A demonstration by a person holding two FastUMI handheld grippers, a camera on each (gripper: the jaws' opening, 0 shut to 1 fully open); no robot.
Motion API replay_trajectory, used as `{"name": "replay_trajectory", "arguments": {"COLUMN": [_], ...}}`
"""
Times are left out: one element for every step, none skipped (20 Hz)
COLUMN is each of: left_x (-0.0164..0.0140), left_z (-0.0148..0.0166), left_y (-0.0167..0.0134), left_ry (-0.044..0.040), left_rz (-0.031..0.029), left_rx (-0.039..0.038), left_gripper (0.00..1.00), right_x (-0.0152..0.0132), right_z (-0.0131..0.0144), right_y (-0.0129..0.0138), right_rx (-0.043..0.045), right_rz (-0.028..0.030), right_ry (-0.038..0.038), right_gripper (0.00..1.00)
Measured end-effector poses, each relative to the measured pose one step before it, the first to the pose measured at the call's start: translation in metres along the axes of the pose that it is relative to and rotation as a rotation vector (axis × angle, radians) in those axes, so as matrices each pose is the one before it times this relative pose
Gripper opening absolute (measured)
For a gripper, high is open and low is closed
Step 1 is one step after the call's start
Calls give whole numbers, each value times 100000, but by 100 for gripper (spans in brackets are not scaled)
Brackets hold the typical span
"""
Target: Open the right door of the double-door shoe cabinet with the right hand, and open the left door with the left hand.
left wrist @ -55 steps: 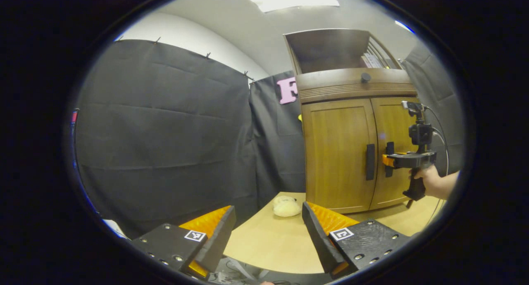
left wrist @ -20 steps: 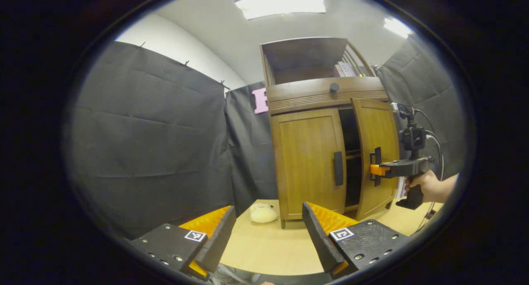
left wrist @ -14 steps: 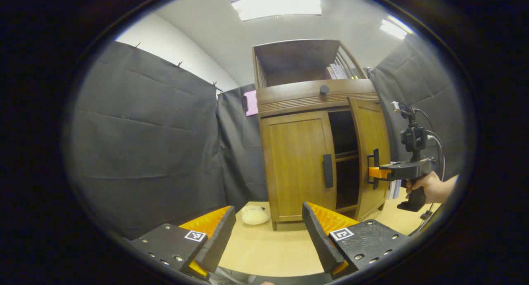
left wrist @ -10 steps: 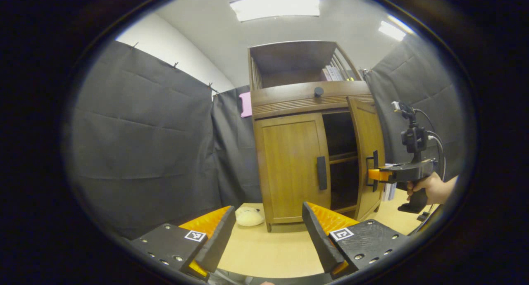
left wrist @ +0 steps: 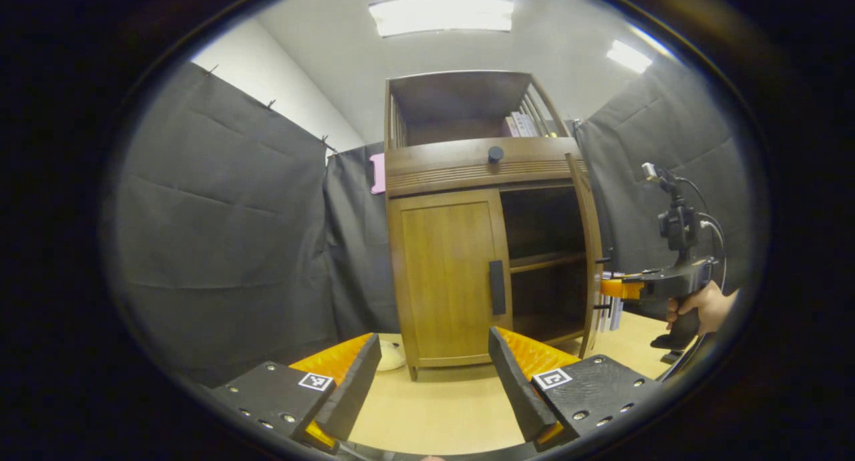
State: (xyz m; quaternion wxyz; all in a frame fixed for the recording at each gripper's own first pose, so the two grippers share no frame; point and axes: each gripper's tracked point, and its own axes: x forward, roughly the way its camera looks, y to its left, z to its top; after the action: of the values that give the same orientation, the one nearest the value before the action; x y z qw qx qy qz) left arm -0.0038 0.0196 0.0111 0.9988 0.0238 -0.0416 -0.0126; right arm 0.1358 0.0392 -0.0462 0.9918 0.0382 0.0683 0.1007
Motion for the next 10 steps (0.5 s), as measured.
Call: {"name": "replay_trajectory", "arguments": {"left_x": [-27,36,69,7,49,14,-65,-58,20,-42], "left_z": [15,65,-25,84,-53,-10,-36,42,-40,53], "left_y": [-71,-124,-185,-208,-173,-166,-53,-110,-146,-204], "left_ry": [-286,-379,-187,-171,31,7,124,-130,93,-2], "left_rz": [-875,-949,-942,-1053,-1080,-946,-942,-868,-967,-1102], "left_rx": [-62,-201,-422,-521,-271,7,174,-15,-297,-411], "left_gripper": [92,92,92,92,92,92,92,92,92,92], "right_x": [-485,-209,-318,-269,-398,-410,-534,-277,-269,-122], "right_z": [74,-29,86,-77,9,-19,48,-139,-151,-253], "right_y": [-466,-399,-445,-591,-391,-667,-765,-679,-641,-755], "right_rx": [-615,-677,-328,-175,-1,185,678,932,1005,342], "right_rz": [-940,-726,-924,-1092,-1318,-1429,-1407,-1003,-783,-1074], "right_ry": [-136,66,186,113,-285,-207,-142,301,574,458], "right_gripper": [22,20,20,20,20,21,21,20,20,20]}}
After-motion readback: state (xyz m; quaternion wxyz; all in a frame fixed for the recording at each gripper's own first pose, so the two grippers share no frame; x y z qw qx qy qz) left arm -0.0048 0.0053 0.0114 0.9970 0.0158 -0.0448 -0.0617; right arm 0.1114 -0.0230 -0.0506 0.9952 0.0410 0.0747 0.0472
